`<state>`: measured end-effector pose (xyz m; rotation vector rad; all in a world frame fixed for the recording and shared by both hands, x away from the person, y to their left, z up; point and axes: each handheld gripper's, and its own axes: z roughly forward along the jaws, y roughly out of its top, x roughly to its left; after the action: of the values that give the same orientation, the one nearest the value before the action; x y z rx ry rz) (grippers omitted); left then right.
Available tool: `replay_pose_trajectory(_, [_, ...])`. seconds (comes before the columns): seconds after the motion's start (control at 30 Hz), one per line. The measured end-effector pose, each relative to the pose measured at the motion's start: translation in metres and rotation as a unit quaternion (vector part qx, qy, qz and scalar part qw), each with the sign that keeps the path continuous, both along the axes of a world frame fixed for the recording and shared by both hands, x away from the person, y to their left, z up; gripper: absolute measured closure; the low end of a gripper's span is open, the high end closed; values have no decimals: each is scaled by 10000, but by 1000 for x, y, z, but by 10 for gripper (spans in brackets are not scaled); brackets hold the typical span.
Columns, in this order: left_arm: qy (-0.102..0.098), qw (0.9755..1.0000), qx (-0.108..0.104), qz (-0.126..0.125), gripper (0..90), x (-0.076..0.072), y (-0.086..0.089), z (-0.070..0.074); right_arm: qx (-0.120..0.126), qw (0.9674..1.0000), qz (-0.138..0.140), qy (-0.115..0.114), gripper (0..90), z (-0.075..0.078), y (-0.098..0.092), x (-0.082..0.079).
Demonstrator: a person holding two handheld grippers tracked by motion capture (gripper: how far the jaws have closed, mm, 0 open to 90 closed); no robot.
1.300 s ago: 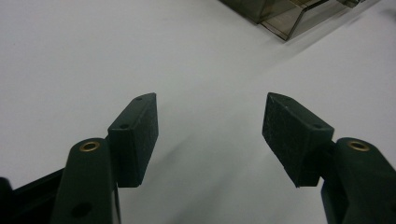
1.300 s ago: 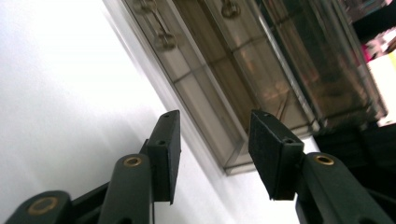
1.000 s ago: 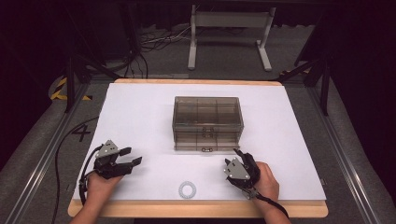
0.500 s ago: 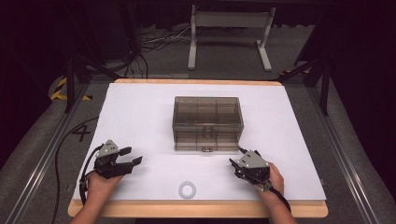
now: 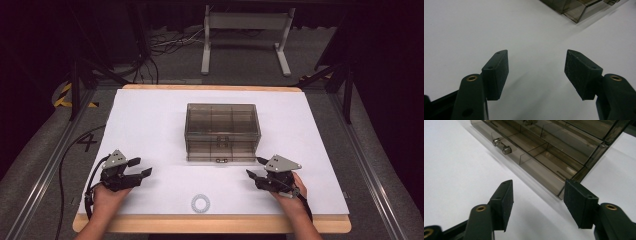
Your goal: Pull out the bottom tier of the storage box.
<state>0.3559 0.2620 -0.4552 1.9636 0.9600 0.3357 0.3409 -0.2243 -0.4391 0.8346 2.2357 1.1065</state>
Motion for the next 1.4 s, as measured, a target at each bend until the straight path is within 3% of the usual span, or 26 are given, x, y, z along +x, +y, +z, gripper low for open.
replay_pose_trajectory(0.17, [-3, 10000, 20, 8, 368, 1, -1, 0, 69, 9997, 69, 204, 452, 6, -1, 2])
replay_pose_trajectory(0.3, [-7, 10000, 20, 15, 368, 1, -1, 0, -274, 9994, 50, 207, 477, 10, 0, 2])
replay_pose_trajectory(0.43, [-5, 10000, 19, 11, 368, 1, 0, 0, -274, 9991, 58, 325, 521, 13, -3, 3])
replay_pose_trajectory(0.7, [3, 10000, 3, 13, 368, 1, 0, 0, -428, 9964, 374, 622, 639, 23, -7, 10])
replay_pose_trajectory(1.07, [5, 10000, -12, 6, 368, 2, 0, 0, -767, 9943, 456, 586, 689, 39, -6, 14])
replay_pose_trajectory(1.4, [-34, 10000, -8, -11, 368, 0, 0, 0, -1091, 9895, 722, 611, 695, 52, 2, 21])
